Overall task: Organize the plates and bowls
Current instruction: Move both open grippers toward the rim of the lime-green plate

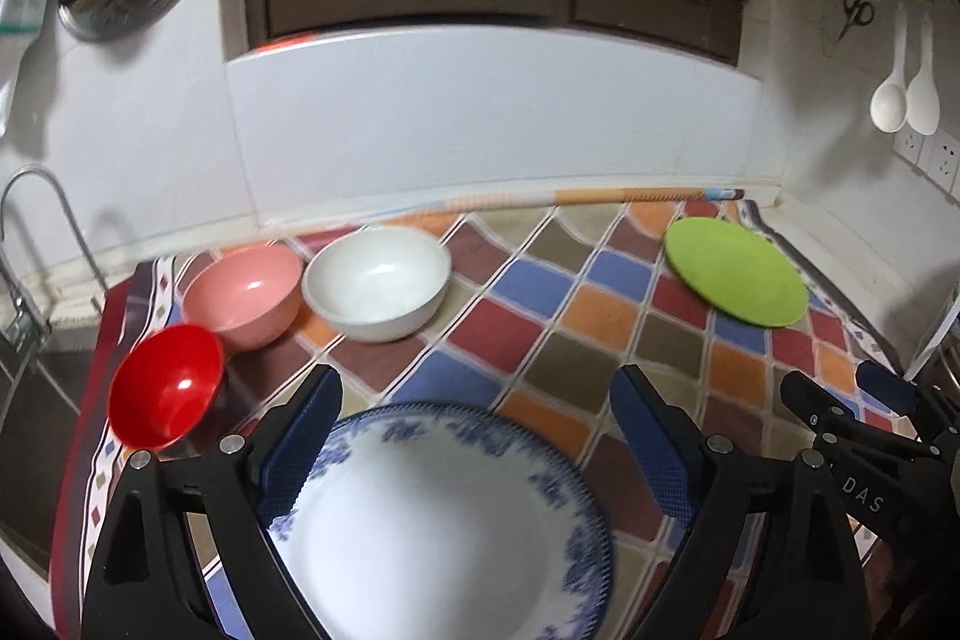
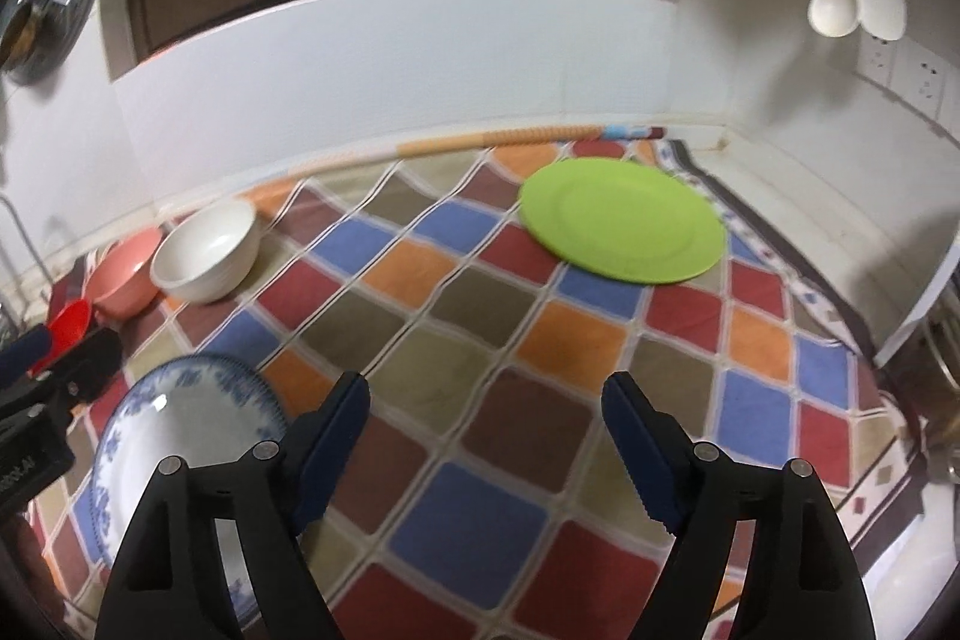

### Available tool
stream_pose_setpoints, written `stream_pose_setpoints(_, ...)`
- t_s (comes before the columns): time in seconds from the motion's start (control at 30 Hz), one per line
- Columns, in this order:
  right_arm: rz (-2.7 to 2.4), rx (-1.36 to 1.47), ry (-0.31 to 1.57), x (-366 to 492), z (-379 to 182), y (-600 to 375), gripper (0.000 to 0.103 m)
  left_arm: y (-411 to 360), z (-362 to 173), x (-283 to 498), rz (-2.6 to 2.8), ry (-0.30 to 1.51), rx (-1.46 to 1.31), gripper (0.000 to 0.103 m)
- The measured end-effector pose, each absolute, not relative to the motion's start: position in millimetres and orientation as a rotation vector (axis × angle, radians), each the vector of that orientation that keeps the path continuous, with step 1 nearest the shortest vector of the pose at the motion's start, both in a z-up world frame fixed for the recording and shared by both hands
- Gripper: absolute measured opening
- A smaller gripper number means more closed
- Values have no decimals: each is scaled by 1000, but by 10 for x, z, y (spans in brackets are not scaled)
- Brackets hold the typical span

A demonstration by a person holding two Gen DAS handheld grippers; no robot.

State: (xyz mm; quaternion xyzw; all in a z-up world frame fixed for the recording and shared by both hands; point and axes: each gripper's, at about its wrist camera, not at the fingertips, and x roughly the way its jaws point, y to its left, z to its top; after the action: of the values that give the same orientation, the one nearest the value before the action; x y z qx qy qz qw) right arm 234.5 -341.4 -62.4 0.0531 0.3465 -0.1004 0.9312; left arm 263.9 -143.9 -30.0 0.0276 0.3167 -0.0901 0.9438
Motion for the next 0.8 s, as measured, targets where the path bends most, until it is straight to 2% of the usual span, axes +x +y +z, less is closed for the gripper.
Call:
stream_pose_setpoints(0.17,-236,113,679,2330,-521,-3656,81,-1692,-212,2700,-190,644,58,98)
stream_pose_setpoints(0.8,-377,183,603,2539,-245,-4650,81,-2691,30,3183,-328,589,143,98)
